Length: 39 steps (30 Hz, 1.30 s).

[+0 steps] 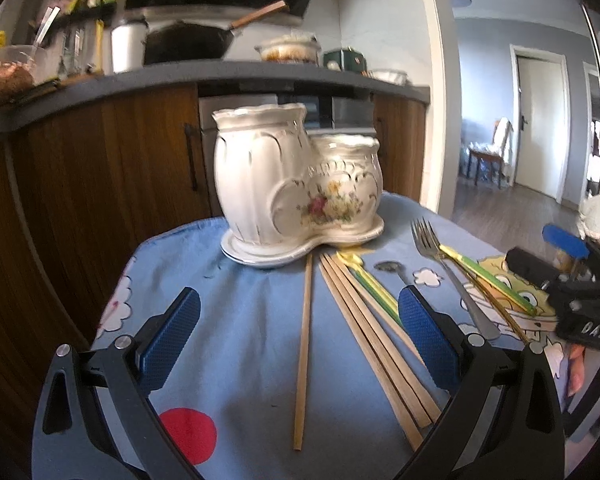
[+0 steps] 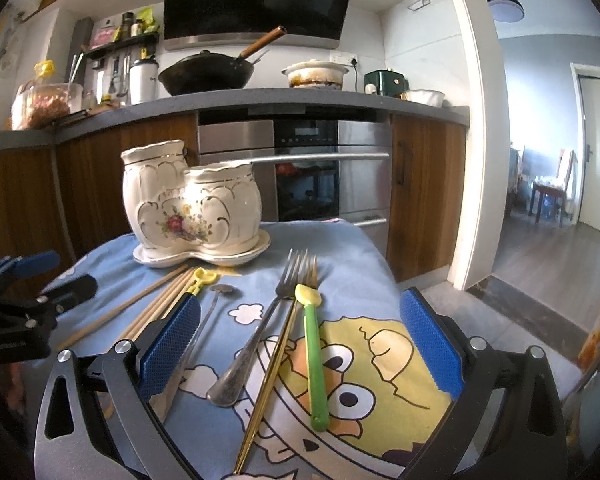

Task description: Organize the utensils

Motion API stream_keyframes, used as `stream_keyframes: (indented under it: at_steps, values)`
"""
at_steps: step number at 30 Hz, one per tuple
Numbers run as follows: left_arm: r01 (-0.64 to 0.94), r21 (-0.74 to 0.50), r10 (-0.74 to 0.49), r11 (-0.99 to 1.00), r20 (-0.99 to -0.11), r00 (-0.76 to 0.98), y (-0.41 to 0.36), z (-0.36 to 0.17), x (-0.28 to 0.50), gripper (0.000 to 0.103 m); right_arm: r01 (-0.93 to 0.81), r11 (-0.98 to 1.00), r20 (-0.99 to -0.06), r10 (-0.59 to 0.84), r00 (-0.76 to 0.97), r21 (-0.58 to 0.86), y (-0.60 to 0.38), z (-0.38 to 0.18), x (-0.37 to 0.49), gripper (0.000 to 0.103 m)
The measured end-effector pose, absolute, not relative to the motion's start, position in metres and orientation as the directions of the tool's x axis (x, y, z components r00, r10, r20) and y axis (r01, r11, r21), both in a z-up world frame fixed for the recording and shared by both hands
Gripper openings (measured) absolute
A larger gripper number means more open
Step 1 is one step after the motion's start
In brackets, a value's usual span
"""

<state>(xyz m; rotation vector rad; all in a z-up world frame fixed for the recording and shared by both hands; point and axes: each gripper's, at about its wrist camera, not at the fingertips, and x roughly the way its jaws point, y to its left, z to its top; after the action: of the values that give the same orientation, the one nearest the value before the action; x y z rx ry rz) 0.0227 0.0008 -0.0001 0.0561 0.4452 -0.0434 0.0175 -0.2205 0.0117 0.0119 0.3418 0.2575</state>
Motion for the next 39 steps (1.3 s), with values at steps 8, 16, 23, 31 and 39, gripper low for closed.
stream_keyframes:
  at_steps: [8, 16, 23, 31, 39]
  values:
    - [0.143, 0.127, -0.046, 0.982, -0.569, 0.821, 0.005, 0.021, 0.056, 0.098, -0.341, 0.931, -0.505, 0.233, 0.831, -0.131, -0.218, 0.040, 0.047, 0.099]
    - [0.239, 0.151, -0.054, 0.959, -0.731, 0.680, 0.007, 0.021, 0.083, 0.098, -0.385, 0.919, -0.708, 0.217, 0.672, -0.084, -0.225, 0.040, 0.077, 0.099]
    - [0.266, 0.133, -0.043, 0.955, -0.823, 0.566, 0.010, -0.006, 0.095, 0.067, -0.361, 0.932, -0.802, 0.194, 0.565, -0.029, -0.229, 0.025, 0.095, 0.076]
    - [0.328, 0.116, -0.062, 0.938, -0.871, 0.487, 0.007, -0.021, 0.097, 0.048, -0.416, 0.909, -0.861, 0.193, 0.471, -0.024, -0.212, 0.010, 0.105, 0.045]
    - [0.313, 0.034, -0.119, 0.949, -0.881, 0.457, 0.009, -0.018, 0.109, 0.014, -0.391, 0.920, -0.858, 0.230, 0.459, 0.037, -0.213, 0.004, 0.123, 0.015]
